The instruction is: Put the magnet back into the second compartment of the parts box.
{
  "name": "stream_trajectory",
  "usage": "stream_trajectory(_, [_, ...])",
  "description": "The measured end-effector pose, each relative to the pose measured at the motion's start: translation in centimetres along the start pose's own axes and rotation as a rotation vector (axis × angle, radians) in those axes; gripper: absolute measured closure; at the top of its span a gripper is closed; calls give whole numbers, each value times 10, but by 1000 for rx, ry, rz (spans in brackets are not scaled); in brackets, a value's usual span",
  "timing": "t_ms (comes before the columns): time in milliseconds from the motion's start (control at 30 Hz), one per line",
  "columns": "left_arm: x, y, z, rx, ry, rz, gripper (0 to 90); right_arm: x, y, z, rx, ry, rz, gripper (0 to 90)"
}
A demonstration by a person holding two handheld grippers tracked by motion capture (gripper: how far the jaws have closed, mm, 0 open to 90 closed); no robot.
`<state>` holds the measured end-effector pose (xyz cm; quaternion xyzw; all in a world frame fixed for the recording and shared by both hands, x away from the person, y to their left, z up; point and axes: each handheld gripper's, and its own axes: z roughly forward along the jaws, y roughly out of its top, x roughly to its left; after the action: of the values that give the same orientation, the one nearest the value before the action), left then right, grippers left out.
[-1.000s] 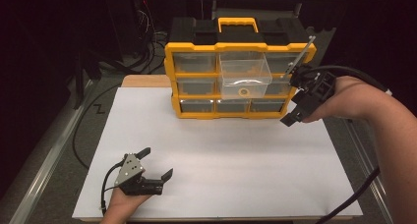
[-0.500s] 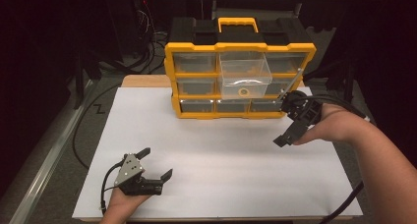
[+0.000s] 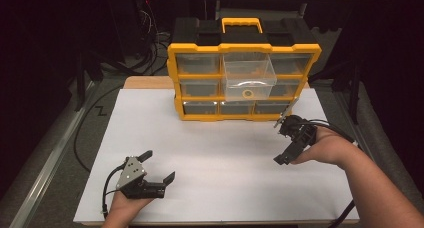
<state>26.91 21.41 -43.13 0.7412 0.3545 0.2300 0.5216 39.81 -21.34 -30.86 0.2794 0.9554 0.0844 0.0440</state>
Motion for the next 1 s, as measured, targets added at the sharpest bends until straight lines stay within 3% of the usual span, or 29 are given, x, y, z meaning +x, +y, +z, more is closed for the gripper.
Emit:
stream_trajectory(600, [1,0,0,4,1,-3,3,5,-5,87,52,43,28,3])
stream_trajectory(800, [1,0,0,3,3,-3,3,4,-9,100,48,46,41,4])
stream_trajectory(1000, [0,0,0,2,-3,-1,3,3,-16,99,-33,31,85,5])
